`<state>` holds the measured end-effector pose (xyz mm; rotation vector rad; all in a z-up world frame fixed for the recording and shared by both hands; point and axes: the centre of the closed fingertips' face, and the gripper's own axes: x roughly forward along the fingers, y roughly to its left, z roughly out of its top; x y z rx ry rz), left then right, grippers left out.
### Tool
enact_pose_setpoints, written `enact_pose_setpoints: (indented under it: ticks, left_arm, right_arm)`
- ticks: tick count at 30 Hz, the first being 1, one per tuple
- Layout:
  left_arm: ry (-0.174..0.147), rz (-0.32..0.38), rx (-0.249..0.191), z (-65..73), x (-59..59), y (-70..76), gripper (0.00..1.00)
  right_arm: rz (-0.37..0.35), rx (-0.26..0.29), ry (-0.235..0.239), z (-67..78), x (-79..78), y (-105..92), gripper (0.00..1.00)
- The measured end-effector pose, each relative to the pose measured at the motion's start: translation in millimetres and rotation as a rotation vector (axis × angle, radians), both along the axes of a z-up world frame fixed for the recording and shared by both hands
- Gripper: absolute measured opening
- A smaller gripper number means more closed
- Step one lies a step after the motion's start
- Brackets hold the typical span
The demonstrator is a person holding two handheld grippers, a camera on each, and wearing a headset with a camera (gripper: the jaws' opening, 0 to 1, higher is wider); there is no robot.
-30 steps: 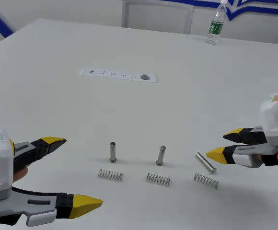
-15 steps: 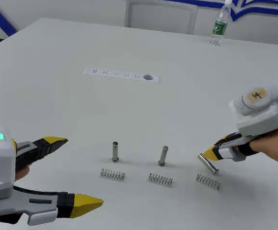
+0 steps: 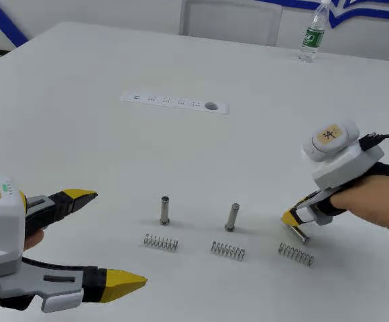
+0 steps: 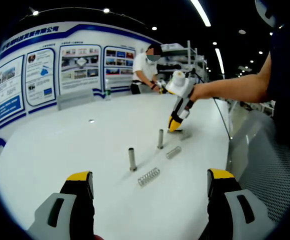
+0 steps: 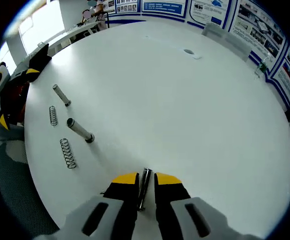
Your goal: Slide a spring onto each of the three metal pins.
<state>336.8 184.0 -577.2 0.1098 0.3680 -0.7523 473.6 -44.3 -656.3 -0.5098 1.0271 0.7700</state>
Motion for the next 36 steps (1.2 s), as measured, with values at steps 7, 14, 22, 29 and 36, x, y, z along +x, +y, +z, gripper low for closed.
enact_pose_setpoints:
  ticks: [7,14,22,29,36]
  left_arm:
    - [0.001,0.000,-0.001,0.1,-0.2,0.3,0.96]
    - [0.002,0.003,0.000,-0.4,0.0,1.4,0.96]
    - [0.008,0.002,0.002,-2.1,-0.5,1.4,0.96]
    - [0.016,-0.003,0.004,-4.7,-1.1,0.8,0.96]
    - [0.012,-0.008,0.005,-1.8,0.9,-1.1,0.96]
  right_arm:
    - [-0.017,-0.007,0.028,-7.0,2.1,-1.0,0.11]
    - [-0.029,-0.011,0.045,-8.7,1.1,-0.6,0.11]
    - [-0.014,-0.073,0.050,-9.7,-1.0,0.9,0.10]
    - [-0.008,-0.117,0.051,-11.1,-0.3,0.1,0.09]
    - [-0.013,-0.124,0.071,-10.6,-2.0,0.1,0.09]
